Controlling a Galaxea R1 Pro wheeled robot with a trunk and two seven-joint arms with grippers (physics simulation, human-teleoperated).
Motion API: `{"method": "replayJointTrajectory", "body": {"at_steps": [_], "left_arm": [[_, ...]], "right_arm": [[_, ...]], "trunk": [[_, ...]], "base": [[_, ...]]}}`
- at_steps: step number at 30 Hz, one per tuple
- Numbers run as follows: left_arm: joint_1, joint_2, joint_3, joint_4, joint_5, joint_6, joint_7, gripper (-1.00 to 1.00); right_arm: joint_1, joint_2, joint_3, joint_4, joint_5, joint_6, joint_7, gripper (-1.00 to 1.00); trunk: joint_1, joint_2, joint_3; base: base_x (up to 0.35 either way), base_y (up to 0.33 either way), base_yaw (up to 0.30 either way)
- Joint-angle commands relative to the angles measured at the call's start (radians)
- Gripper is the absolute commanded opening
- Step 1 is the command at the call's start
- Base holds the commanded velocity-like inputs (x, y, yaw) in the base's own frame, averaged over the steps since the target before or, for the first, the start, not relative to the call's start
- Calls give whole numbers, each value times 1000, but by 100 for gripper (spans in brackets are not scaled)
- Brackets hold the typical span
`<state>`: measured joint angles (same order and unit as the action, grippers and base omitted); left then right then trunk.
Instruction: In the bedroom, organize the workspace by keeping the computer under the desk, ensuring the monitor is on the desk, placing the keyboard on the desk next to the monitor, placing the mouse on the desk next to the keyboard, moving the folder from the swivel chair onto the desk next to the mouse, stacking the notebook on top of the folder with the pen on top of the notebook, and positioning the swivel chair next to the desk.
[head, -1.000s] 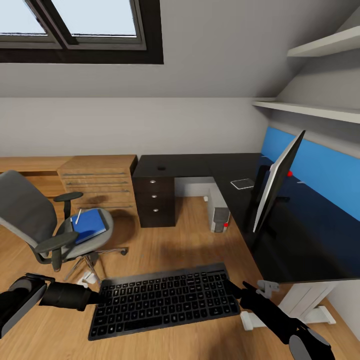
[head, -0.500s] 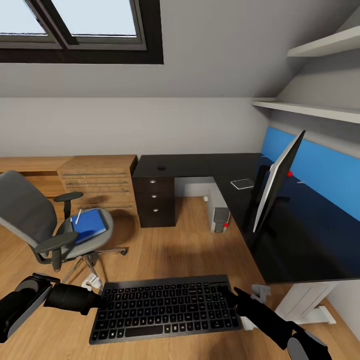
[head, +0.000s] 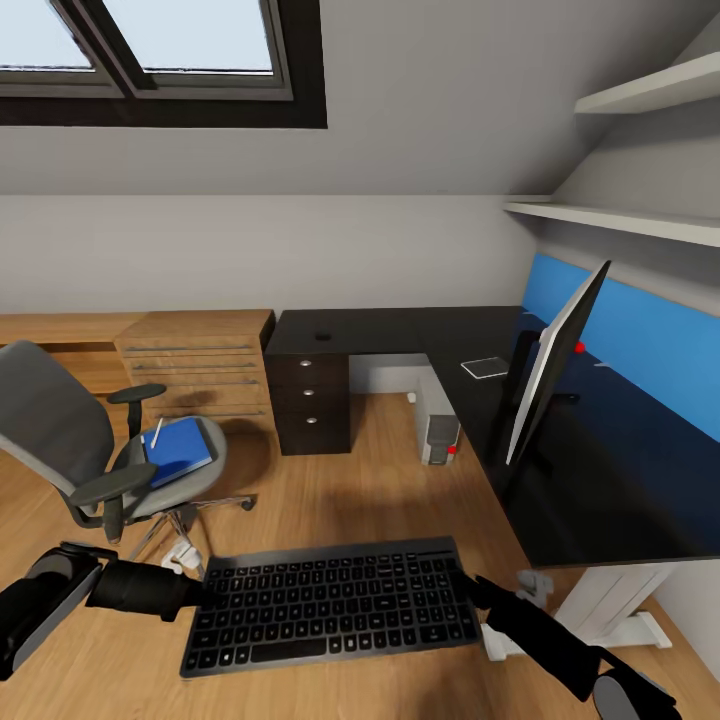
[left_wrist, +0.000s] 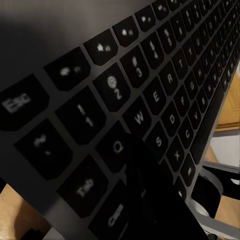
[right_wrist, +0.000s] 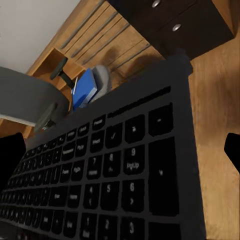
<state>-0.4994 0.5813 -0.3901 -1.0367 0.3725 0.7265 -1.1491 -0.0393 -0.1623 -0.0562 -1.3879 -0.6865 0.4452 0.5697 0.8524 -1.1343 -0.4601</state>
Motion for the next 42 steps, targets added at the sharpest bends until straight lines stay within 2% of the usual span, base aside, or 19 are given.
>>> {"method": "replayJointTrajectory", "body": {"at_steps": [1,4,11,19,25,42], "left_arm": [[-1,1,2,-1,7,8,2,-100],[-1,1,21,-3,6,9,2,-100],[-1,2,30,-5,4,10,2,-100],[-1,4,33,-5,2,9,2,-100],[-1,5,33,-5,3,9,0,-100],[-1,3,29,-8,5,8,-37,-100]], "right_arm": [[-1,-3,-3,0,-13,9,4,100],[-1,-10,-21,1,-29,9,11,100],[-1,-23,-44,0,-38,10,14,100],[-1,-29,-47,2,-52,28,16,100],[-1,-29,-47,3,-86,75,63,100],[-1,-29,-48,3,-91,93,88,100]], "trunk": [[0,-1,-1],[0,-1,-1],[0,-1,-1],[0,-1,-1],[0,-1,-1],[0,-1,-1]], "base": [[0,0,0],[0,0,0],[0,0,0],[0,0,0],[0,0,0],[0,0,0]]}}
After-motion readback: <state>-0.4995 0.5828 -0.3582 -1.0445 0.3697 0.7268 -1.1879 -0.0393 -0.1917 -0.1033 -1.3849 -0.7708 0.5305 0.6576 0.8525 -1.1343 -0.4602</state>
